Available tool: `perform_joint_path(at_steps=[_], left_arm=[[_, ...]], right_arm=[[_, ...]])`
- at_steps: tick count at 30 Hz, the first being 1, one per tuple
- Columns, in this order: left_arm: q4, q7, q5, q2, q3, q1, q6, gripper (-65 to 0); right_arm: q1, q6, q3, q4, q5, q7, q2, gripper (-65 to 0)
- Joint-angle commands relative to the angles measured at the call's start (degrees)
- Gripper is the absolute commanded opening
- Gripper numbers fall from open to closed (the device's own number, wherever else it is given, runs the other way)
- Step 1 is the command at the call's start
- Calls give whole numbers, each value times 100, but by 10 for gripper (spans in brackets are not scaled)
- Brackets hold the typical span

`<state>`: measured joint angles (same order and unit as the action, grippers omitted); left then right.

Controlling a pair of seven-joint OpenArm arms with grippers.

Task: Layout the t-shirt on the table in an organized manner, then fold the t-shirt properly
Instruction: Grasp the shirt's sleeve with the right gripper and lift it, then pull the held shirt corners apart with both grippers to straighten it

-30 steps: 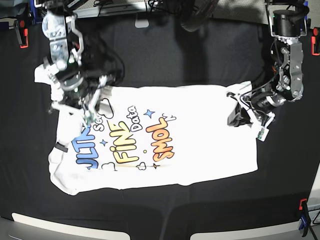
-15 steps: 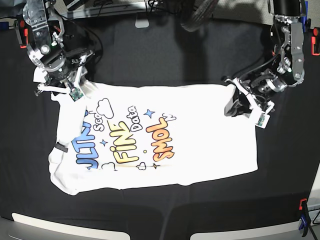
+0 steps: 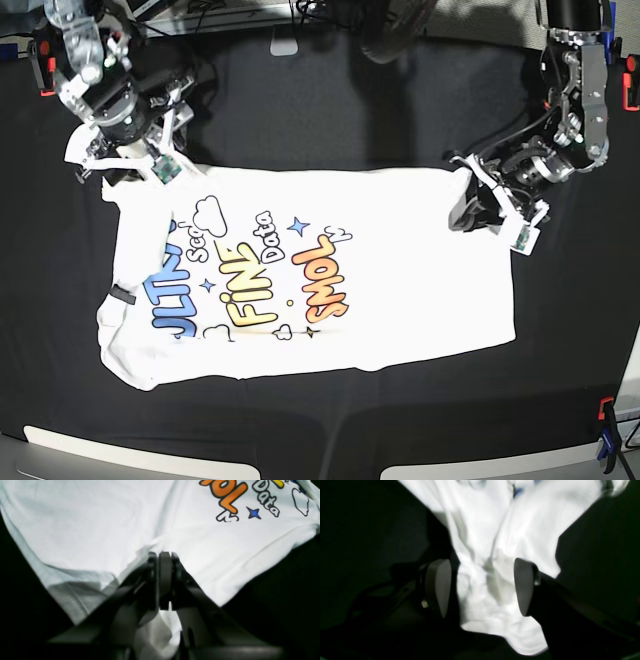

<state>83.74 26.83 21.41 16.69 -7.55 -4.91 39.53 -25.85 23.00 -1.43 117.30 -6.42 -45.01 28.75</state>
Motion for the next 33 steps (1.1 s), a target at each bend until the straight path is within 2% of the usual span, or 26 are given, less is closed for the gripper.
perform_joint_path(at_steps=[1, 4, 7, 9, 13, 15, 20, 23, 27, 30, 33], left_arm=[[116, -157, 122, 46, -22, 79, 47, -650], [116, -157, 122, 46, -22, 79, 47, -650], [116, -157, 122, 46, -22, 79, 47, -650], [116, -157, 122, 46, -22, 79, 47, -650], [116, -160, 125, 46, -22, 79, 47, -650], [116, -160, 125, 46, -22, 79, 47, -650], [116, -157, 125, 31, -22, 79, 47, -650], [116, -160, 125, 31, -22, 79, 47, -650], [116, -160, 125, 31, -22, 79, 47, -650], [116, -160, 125, 31, -22, 79, 47, -650], [116, -160, 125, 31, -22, 79, 47, -650]], right_arm=[[-79, 70, 31, 212, -131, -28, 79, -264], [-354, 341, 31, 411, -396, -181, 140, -265], [-710, 603, 31, 413, -391, -229, 452, -264], [-975, 632, 31, 413, -442, -262, 717, -265], [-1340, 619, 31, 411, -1043, -223, 1217, -264], [-1355, 614, 31, 409, -1318, -26, 1412, -265], [-1355, 619, 31, 407, -1851, 861, 1858, -265], [-1353, 619, 31, 323, -1917, 909, 1980, -265], [-1355, 673, 31, -26, -1967, 863, 1978, -265], [-1353, 750, 31, -280, -2391, 905, 1980, -265], [-1353, 750, 31, -520, -2538, 1362, 1982, -265]])
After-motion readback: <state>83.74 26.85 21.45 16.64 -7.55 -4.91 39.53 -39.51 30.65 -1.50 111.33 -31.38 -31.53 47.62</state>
